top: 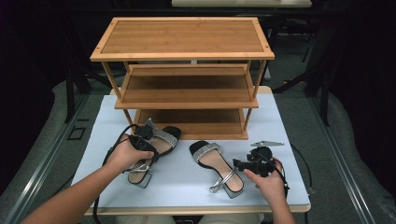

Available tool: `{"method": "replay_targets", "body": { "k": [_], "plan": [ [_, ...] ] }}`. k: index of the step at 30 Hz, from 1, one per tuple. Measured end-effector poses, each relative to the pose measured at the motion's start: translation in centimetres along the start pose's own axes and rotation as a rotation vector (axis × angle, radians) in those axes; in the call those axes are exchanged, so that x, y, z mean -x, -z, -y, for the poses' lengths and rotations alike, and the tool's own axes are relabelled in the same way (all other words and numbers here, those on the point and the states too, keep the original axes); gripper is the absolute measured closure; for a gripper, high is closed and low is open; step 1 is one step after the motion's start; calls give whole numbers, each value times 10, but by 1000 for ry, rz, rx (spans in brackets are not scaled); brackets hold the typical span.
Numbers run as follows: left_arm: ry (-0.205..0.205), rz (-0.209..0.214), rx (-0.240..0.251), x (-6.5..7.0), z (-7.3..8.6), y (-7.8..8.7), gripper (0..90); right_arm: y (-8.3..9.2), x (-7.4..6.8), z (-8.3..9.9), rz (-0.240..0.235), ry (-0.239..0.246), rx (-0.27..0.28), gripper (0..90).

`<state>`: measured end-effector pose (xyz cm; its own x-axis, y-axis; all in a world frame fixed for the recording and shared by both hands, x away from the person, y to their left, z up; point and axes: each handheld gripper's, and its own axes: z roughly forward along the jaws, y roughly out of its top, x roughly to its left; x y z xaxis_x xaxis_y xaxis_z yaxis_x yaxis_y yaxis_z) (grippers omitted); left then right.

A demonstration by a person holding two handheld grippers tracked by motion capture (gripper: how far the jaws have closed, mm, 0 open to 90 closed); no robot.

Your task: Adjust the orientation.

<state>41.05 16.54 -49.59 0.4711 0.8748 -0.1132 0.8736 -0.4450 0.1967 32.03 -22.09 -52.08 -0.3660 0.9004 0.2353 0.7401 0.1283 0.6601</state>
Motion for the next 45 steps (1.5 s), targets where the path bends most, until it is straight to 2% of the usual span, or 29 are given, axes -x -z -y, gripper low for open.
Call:
{"method": "replay_targets", "body": {
  "k": [4, 8, 10, 11, 12, 13, 14, 15, 16, 18, 19, 20, 25, 26, 27, 28, 29, 30, 31, 32, 33, 34, 38, 41, 43, 45],
  "plan": [
    [26, -2, 14, 1, -15, -5, 401, -1, 1, 0, -3, 0, 8, 331],
    [38, -22, 21, 3, -26, -12, 401, -1, 2, 1, 0, -5, 0, 331],
    [62, -29, 32, 3, -30, -15, 401, -1, 3, 1, 0, -5, -1, 331],
    [39, -33, 27, 1, -32, -16, 400, -1, 3, 1, -3, -6, -2, 332],
    [41, -42, 25, 0, -34, -18, 400, -1, 3, 1, -3, -6, -2, 332],
    [70, -49, 24, 2, -35, -21, 400, -1, 3, 1, -3, -7, -3, 332],
    [75, -48, 19, 2, -35, -22, 399, -1, 3, 1, -3, -7, -3, 332],
    [-13, -61, 22, -3, -37, -21, 400, 0, 3, 1, -3, -7, -3, 332],
    [-130, -63, 15, -11, -40, -20, 399, 0, 3, 1, -3, -6, -3, 332],
    [-129, -63, 15, -11, -40, -20, 398, -1, 4, 1, -3, -7, -3, 331],
    [31, -58, 32, 1, -35, -22, 397, -1, 4, 1, -5, -5, -3, 332],
    [72, -53, 43, 3, -33, -22, 396, -1, 3, 1, -6, -4, -3, 332],
    [70, -24, 49, -1, -32, -21, 389, -1, 3, 1, -2, -4, -2, 332],
    [81, -12, 48, 0, -32, -20, 386, -1, 3, 1, -1, -4, -2, 333],
    [70, -5, 44, -2, -33, -18, 384, -1, 2, 1, 3, -4, -2, 332],
    [78, 11, 50, -3, -33, -16, 384, -1, 3, 1, 4, -5, -1, 331],
    [-94, 12, 47, -17, -36, -12, 374, -1, 3, 1, 4, -6, -2, 331],
    [65, 30, 53, -6, -32, -11, 356, -2, 3, 1, 6, -7, 3, 331],
    [84, 32, 56, -6, -30, -8, 356, -2, 3, 1, 6, -6, 3, 331],
    [82, 47, 69, -6, -29, -4, 357, -2, 3, 1, 5, -6, 3, 331],
    [63, 59, 78, -7, -26, 3, 356, -2, 3, 1, 5, -6, 3, 330],
    [73, 71, 90, -7, -24, 7, 357, -2, 3, 2, 5, -6, 3, 330],
    [22, 83, 148, -10, -9, 37, 370, -2, 4, 2, 8, -6, 2, 330],
    [-21, 94, 194, -12, 8, 59, 392, -1, 4, 1, 4, -6, -5, 330],
    [-28, 104, 229, -14, 21, 72, 400, -1, 3, 1, -1, -5, -5, 330],
    [-62, 97, 242, -16, 34, 82, 422, -1, 3, 1, 8, -6, -3, 330]
  ]
}}
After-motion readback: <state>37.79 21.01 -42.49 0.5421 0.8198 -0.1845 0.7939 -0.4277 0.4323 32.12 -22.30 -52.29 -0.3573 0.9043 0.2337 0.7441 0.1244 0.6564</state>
